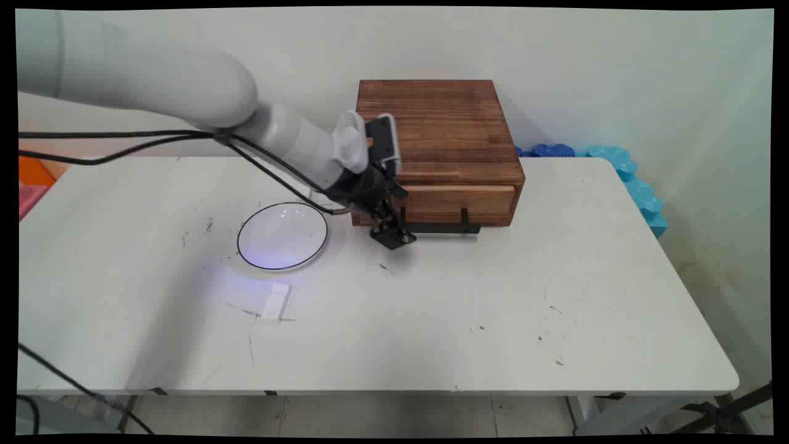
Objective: Open the drawer
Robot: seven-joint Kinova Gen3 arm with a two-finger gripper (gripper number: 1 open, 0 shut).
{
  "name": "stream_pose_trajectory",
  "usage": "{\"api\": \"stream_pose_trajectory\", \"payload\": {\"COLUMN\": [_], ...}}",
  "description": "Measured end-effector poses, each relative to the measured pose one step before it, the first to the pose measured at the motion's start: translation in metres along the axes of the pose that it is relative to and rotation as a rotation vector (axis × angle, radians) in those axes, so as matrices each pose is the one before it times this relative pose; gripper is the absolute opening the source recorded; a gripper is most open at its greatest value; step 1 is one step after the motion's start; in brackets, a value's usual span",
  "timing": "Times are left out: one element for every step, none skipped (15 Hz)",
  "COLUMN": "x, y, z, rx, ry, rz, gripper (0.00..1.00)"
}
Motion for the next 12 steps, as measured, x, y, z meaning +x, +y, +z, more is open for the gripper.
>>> {"api": "stream_pose_trajectory", "payload": {"x": [0.00241, 0.00231, 0.00155, 0.00106, 0.00096, 0.00053, 0.00042, 0.00027, 0.00027, 0.00047, 0.00036, 0.00044], "y": [0.00038, 0.00027, 0.00022, 0.00022, 0.00082, 0.00061, 0.00121, 0.00085, 0.0009, 0.00108, 0.0007, 0.00094], "z": [0.007, 0.00808, 0.00773, 0.00669, 0.00909, 0.00611, 0.00696, 0.00461, 0.00433, 0.00488, 0.00314, 0.00431], "rx": [0.00059, 0.00122, 0.00178, 0.00122, -0.00098, -0.0004, -0.00209, -0.00121, -0.00149, -0.00179, -0.00136, -0.00157], "ry": [-0.00398, -0.00457, -0.00493, -0.00451, -0.00691, -0.00479, -0.00598, -0.00395, -0.00375, -0.0036, -0.00214, -0.00339], "rz": [0.00247, 0.00358, 0.00301, 0.00304, 0.00458, 0.00289, 0.00392, 0.00255, 0.00238, 0.00321, 0.00209, 0.00316], "gripper": [1.0, 1.0, 1.0, 1.0, 1.0, 1.0, 1.0, 1.0, 1.0, 1.0, 1.0, 1.0]}}
